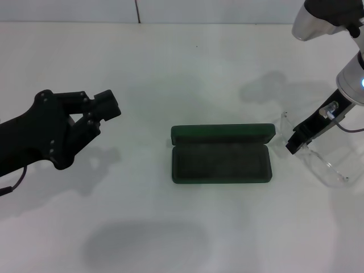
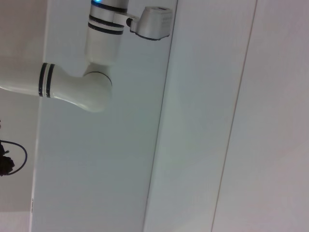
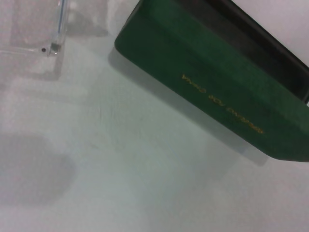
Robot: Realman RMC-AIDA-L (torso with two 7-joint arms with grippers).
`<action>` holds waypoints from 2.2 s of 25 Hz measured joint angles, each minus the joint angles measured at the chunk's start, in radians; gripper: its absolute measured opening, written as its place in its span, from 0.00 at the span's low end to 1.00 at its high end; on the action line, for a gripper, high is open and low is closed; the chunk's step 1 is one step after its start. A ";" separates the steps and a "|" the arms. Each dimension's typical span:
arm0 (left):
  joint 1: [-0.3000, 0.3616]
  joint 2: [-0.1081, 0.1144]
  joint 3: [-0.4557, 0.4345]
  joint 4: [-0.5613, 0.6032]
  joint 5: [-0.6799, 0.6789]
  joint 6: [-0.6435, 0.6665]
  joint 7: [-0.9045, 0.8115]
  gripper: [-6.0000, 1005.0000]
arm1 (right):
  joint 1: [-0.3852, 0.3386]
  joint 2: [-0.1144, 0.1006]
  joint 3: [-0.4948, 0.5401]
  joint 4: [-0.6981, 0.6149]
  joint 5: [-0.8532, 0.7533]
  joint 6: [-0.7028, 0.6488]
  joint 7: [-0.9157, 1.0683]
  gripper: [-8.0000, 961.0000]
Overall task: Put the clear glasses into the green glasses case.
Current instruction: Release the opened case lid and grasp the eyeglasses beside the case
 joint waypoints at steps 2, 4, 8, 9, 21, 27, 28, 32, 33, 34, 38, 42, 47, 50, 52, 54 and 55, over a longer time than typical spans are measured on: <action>0.001 0.000 -0.001 -0.001 0.000 0.000 0.000 0.09 | 0.000 0.000 0.000 0.000 0.000 -0.004 0.001 0.30; 0.001 0.000 -0.001 -0.001 0.000 0.000 0.000 0.09 | 0.000 0.000 0.000 0.002 -0.002 -0.008 0.001 0.30; 0.001 0.000 -0.001 -0.001 0.000 0.000 0.000 0.09 | -0.007 0.002 0.000 -0.010 -0.002 -0.011 0.003 0.30; 0.001 0.000 -0.001 -0.001 0.000 0.000 0.000 0.09 | -0.012 0.002 0.000 -0.019 -0.002 -0.012 0.005 0.30; 0.000 0.003 -0.001 -0.012 -0.008 0.000 0.000 0.09 | -0.032 0.002 0.001 -0.085 -0.006 -0.075 0.025 0.30; -0.001 0.003 -0.001 -0.012 -0.009 0.000 0.000 0.09 | -0.033 0.002 -0.001 -0.086 -0.008 -0.076 0.027 0.30; -0.001 0.003 -0.001 -0.012 -0.009 0.000 0.000 0.09 | -0.034 0.002 0.000 -0.086 -0.008 -0.076 0.027 0.30; -0.001 0.003 -0.001 -0.012 -0.009 0.000 0.000 0.09 | -0.037 0.002 -0.003 -0.081 -0.009 -0.075 0.028 0.30; -0.001 0.003 -0.001 -0.012 -0.009 0.000 0.000 0.09 | -0.038 0.002 -0.004 -0.079 -0.009 -0.076 0.028 0.30; -0.001 0.003 -0.001 -0.012 -0.009 0.000 0.000 0.09 | -0.039 0.002 -0.004 -0.079 -0.009 -0.076 0.028 0.30; -0.003 0.003 -0.001 -0.012 -0.009 0.000 0.000 0.09 | -0.042 0.002 -0.005 -0.079 -0.010 -0.075 0.028 0.30; -0.005 0.003 -0.001 -0.012 -0.009 0.000 0.000 0.09 | -0.043 0.002 -0.005 -0.078 -0.010 -0.069 0.028 0.30; -0.004 0.003 -0.001 -0.012 -0.009 0.000 0.000 0.09 | -0.043 0.002 -0.006 -0.076 -0.010 -0.067 0.027 0.30; -0.002 0.002 -0.001 -0.012 -0.009 0.000 0.000 0.09 | -0.043 0.002 -0.006 -0.074 -0.010 -0.067 0.025 0.29; -0.001 0.002 -0.001 -0.012 -0.009 0.000 0.000 0.09 | -0.043 0.002 -0.006 -0.073 -0.010 -0.067 0.025 0.27; -0.001 0.002 -0.001 -0.012 -0.009 0.000 0.000 0.09 | -0.043 0.002 -0.006 -0.072 -0.010 -0.066 0.024 0.24; 0.000 0.001 -0.001 -0.012 -0.009 0.000 0.000 0.09 | -0.043 0.002 -0.006 -0.072 -0.010 -0.066 0.023 0.22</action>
